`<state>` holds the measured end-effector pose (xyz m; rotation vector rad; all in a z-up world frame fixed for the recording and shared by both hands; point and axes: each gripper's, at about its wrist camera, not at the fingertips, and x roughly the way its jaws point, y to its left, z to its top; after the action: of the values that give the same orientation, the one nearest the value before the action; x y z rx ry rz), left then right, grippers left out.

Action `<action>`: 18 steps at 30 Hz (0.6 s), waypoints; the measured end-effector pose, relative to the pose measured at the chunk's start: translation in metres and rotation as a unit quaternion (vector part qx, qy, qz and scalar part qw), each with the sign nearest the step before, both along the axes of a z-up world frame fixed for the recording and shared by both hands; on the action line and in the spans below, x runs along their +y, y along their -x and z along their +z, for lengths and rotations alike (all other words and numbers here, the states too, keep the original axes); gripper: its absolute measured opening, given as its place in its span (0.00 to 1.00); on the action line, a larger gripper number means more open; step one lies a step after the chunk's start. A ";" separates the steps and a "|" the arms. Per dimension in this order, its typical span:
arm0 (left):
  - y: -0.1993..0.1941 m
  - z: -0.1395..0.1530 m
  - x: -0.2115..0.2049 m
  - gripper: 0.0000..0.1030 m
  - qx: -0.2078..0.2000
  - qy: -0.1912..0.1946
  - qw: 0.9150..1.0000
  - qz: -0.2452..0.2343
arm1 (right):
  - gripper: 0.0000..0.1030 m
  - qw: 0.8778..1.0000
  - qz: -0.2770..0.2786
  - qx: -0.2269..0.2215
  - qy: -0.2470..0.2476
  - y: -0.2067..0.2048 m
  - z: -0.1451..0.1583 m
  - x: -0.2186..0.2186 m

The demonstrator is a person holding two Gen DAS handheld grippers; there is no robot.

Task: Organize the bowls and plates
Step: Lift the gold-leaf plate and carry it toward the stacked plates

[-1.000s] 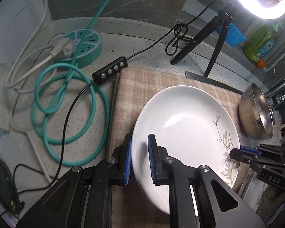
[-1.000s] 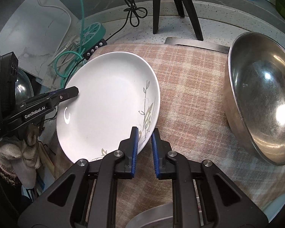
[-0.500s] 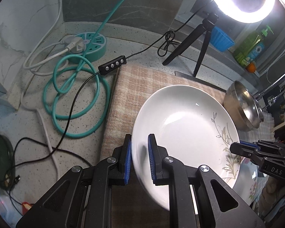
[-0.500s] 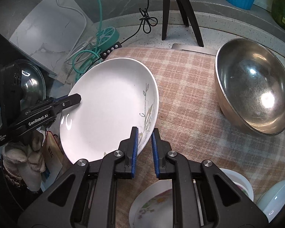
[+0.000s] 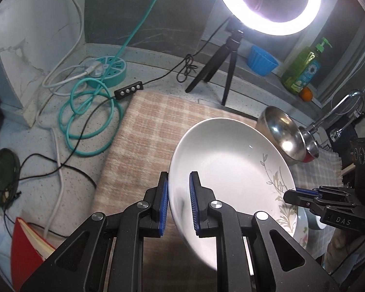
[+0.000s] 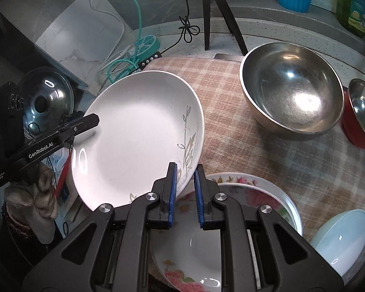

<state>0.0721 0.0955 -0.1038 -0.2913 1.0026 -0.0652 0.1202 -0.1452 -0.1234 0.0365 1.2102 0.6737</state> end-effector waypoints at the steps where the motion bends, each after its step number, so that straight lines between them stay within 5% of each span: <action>1: 0.003 0.001 -0.005 0.14 -0.001 0.001 1.000 -0.001 | 0.14 1.000 -0.001 0.001 -0.001 0.003 0.001 -0.006; 18: 0.049 -0.009 -0.090 0.14 0.003 0.029 0.999 -0.024 | 0.14 0.999 -0.030 0.027 0.008 0.033 -0.010 -0.104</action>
<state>0.0235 0.0058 -0.1124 -0.3204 1.0154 -0.1371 0.0867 -0.2487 -0.1335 0.0777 1.2623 0.6135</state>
